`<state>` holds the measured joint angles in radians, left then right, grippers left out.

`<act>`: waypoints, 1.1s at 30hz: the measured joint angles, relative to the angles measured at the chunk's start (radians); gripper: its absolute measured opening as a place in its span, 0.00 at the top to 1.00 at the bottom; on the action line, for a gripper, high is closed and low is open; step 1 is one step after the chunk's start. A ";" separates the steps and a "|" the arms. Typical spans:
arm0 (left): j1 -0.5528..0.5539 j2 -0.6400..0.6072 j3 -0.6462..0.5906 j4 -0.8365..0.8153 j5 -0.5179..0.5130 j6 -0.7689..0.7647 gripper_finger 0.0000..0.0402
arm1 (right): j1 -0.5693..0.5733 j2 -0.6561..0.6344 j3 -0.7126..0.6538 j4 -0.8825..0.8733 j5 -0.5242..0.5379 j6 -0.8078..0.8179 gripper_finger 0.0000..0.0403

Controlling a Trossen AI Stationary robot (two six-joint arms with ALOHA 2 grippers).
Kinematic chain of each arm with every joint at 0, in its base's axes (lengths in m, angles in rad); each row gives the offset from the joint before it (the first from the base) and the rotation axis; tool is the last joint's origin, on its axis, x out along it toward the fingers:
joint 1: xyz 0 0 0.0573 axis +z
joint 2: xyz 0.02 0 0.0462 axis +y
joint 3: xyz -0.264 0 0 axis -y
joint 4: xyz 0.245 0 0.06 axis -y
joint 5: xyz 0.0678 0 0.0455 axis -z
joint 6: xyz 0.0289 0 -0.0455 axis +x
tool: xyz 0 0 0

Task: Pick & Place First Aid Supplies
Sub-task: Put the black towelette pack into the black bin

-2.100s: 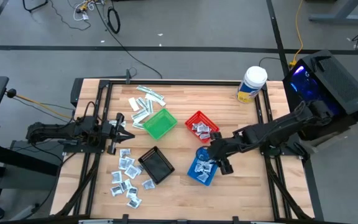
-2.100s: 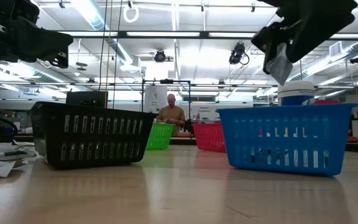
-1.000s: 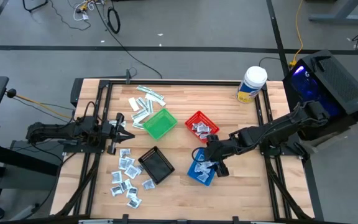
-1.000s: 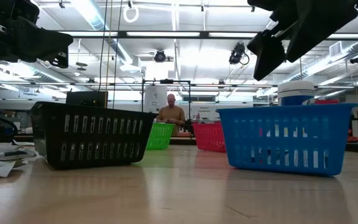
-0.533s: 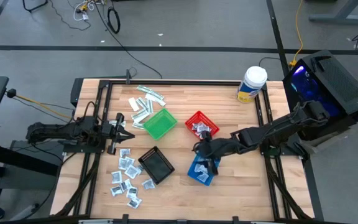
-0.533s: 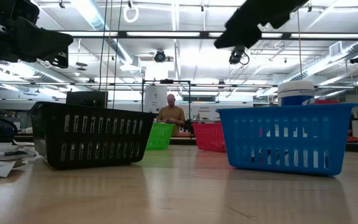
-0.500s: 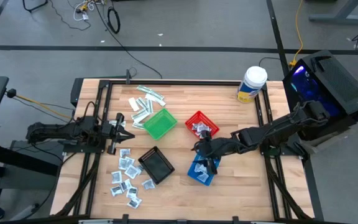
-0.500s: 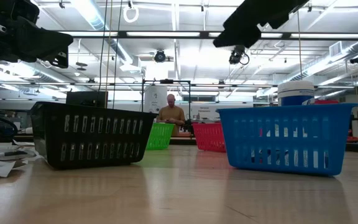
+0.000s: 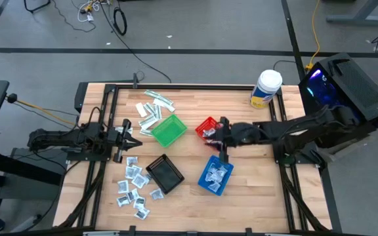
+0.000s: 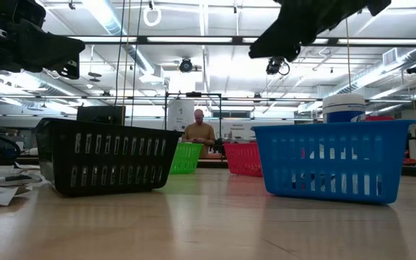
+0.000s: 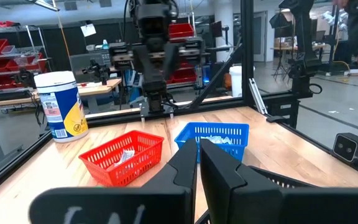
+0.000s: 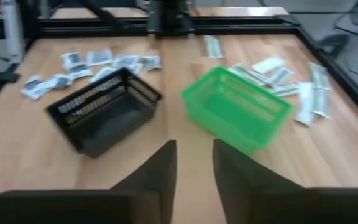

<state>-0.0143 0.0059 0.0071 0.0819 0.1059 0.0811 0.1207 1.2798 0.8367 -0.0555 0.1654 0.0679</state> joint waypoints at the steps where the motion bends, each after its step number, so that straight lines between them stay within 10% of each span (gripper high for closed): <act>1: 0.000 0.000 0.000 0.000 0.000 0.000 0.94 | -0.015 -0.005 -0.002 -0.006 -0.006 0.000 0.78; 12: 0.000 0.000 0.000 0.000 0.000 0.000 0.94 | -0.098 -0.090 -0.011 0.005 -0.157 -0.027 0.99; 33: 0.000 0.000 0.000 0.000 0.000 0.000 0.94 | -0.094 -0.498 -0.503 0.241 -0.140 -0.129 0.99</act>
<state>-0.0142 0.0062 0.0069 0.0821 0.1059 0.0811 0.0265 0.7818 0.3339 0.1852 0.0257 -0.0616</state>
